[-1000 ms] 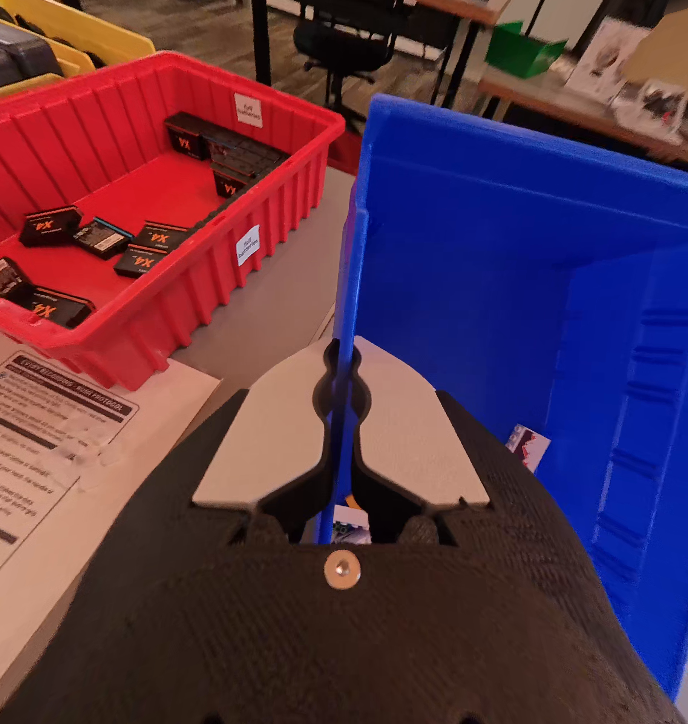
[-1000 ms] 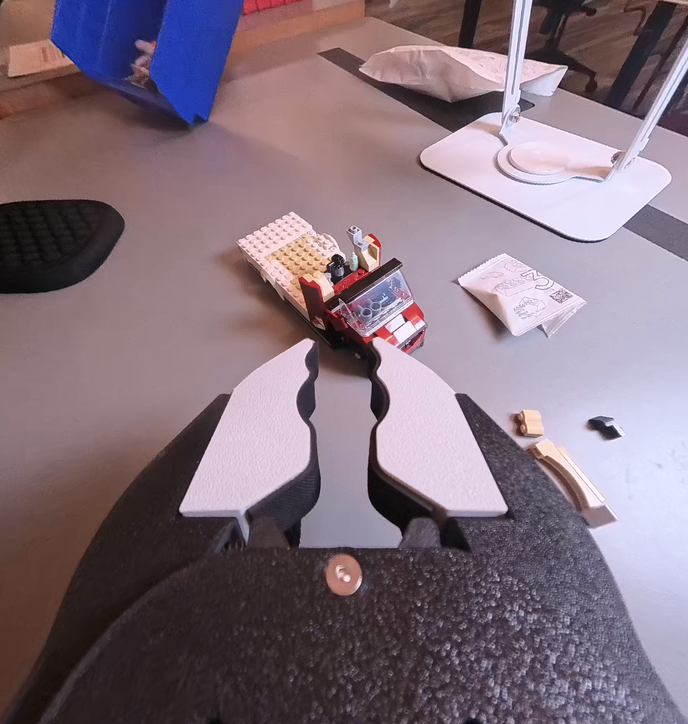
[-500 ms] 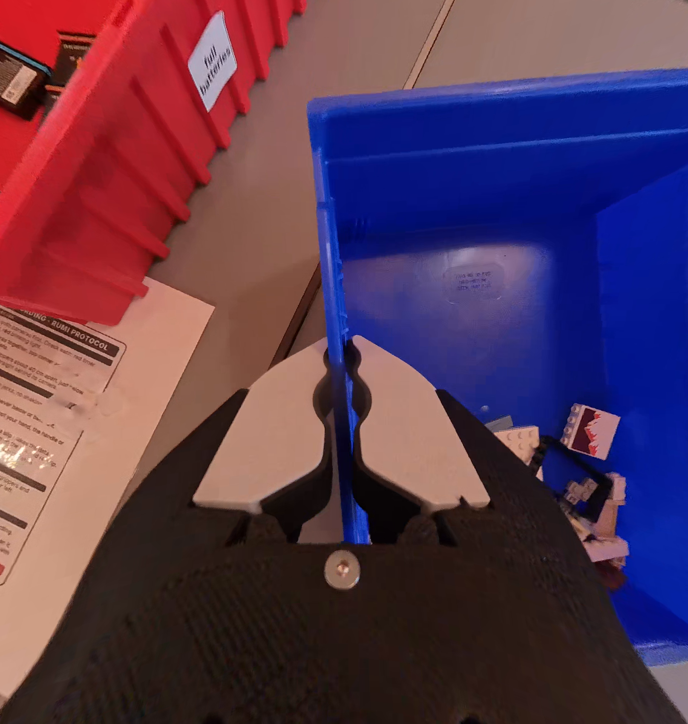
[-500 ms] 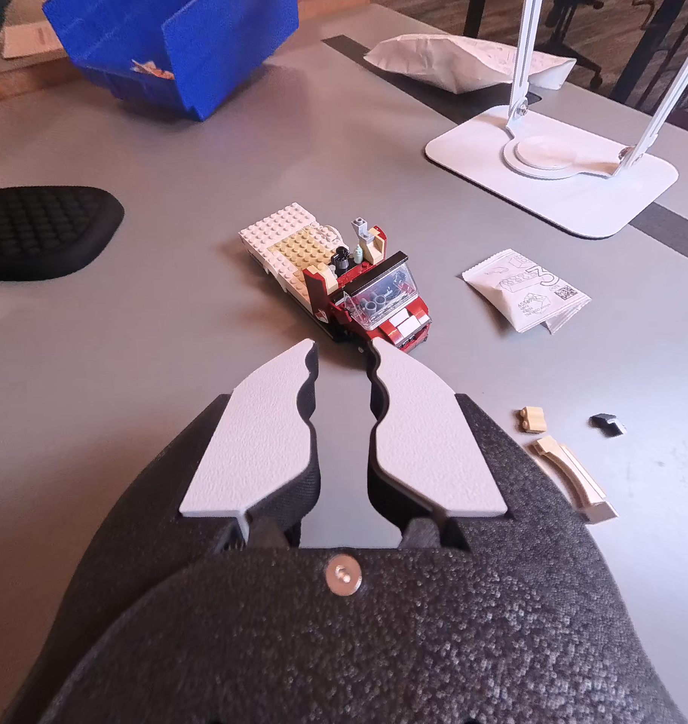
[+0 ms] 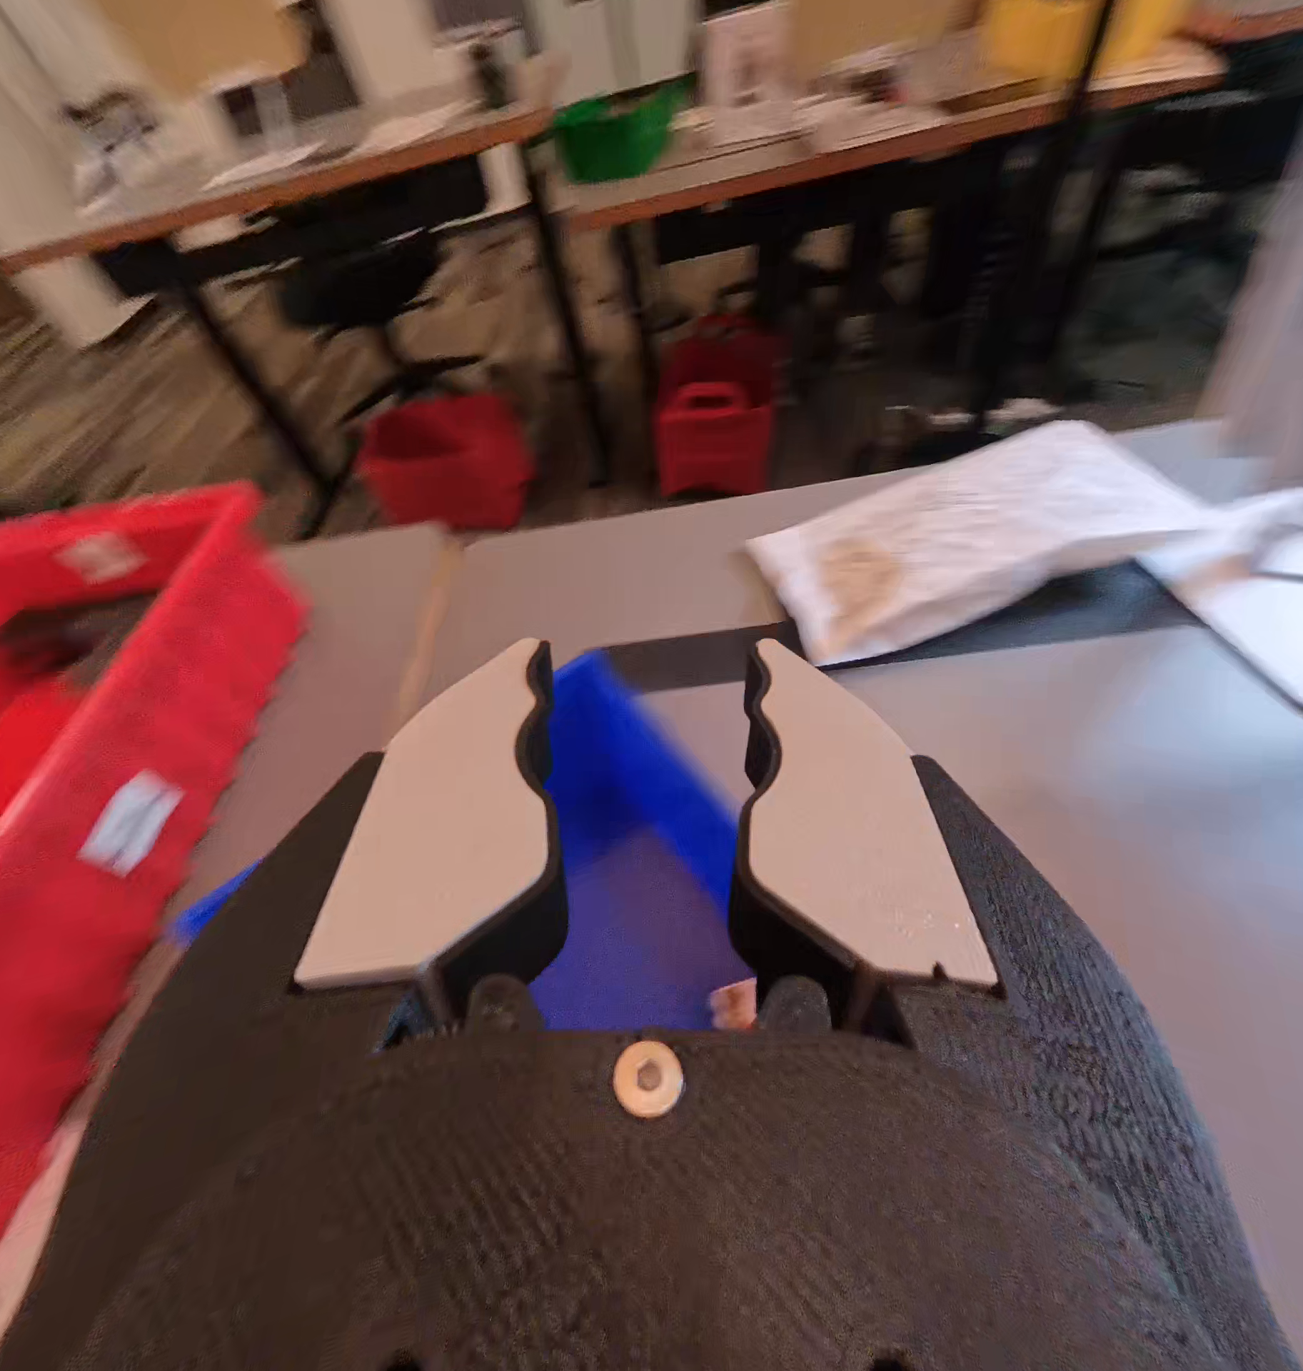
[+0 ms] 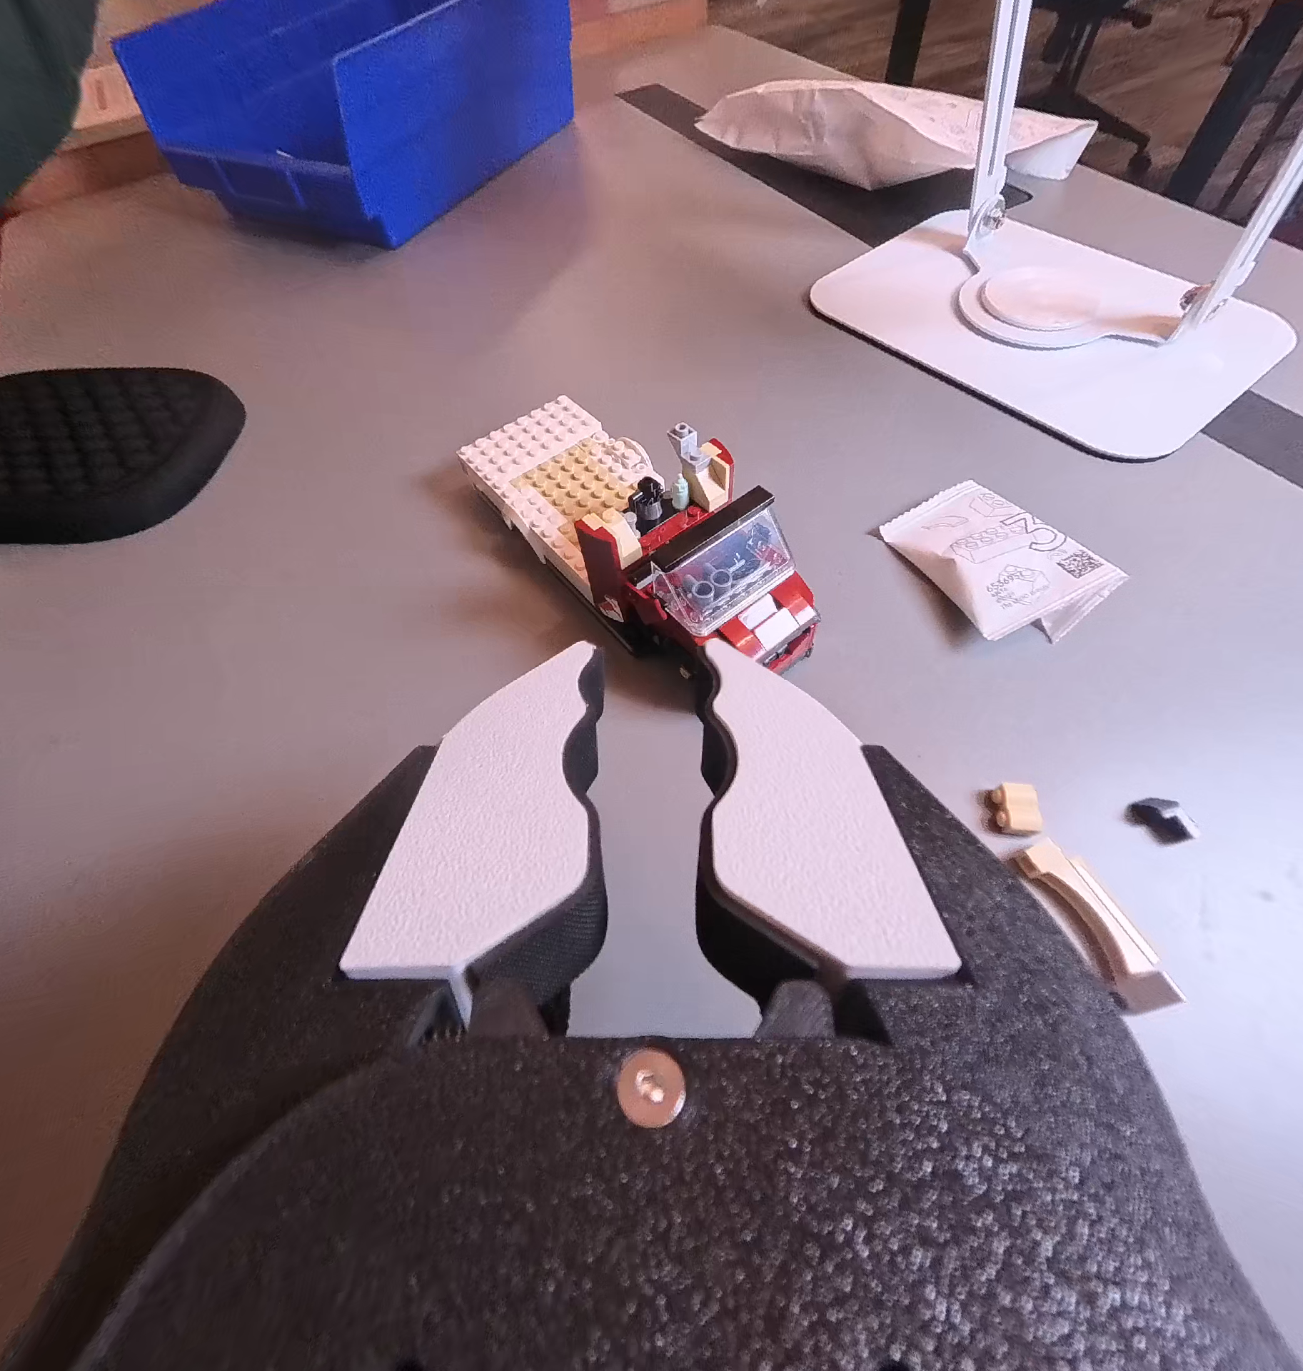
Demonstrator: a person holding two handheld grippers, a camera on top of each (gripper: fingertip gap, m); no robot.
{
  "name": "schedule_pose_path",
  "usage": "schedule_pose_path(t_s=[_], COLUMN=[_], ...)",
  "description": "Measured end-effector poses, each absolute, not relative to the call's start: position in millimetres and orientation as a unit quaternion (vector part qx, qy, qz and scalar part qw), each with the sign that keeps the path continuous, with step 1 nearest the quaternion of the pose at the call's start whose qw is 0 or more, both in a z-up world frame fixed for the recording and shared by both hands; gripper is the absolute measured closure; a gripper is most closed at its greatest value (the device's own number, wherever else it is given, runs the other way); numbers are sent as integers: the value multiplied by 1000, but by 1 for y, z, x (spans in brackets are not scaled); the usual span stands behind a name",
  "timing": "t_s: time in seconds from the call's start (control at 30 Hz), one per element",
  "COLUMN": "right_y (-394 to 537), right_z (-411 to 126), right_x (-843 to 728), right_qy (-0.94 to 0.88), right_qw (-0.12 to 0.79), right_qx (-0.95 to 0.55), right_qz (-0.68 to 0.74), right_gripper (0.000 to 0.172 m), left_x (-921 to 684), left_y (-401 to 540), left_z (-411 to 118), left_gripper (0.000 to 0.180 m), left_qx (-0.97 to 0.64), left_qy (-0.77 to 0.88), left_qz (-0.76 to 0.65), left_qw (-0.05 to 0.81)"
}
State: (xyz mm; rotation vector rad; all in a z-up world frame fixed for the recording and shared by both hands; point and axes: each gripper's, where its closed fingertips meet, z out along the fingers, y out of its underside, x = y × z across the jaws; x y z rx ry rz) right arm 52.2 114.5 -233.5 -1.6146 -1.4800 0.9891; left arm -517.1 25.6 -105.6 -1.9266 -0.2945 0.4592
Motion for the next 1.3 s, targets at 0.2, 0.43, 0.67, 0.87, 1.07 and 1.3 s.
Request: schedule_pose_path(t_s=[0.2,0.43,0.67,0.87,1.07,1.3], right_y=[113,121,139,139,128,112], right_z=[-234,-221,-226,-237,-225,-212], right_x=[55,68,74,71,68,65], right_qy=[-578,-564,-536,-537,-544,-555], right_qw=[367,399,381,359,371,386], right_qx=[-622,-617,-632,-637,-620,-600], right_qz=[381,377,410,422,426,427], right_gripper=[148,148,148,148,148,149], left_x=[-404,-466,-499,-511,-486,-425], left_y=[156,204,205,182,124,90], left_z=[-171,-276,-300,-283,-258,-239], left_gripper=[129,136,163,180,180,180], left_qx=[-851,-891,-915,-896,-864,-850], left_qy=[17,94,105,22,2,54], left_qz=[155,283,262,315,421,428], left_qw=[501,343,288,313,277,301])
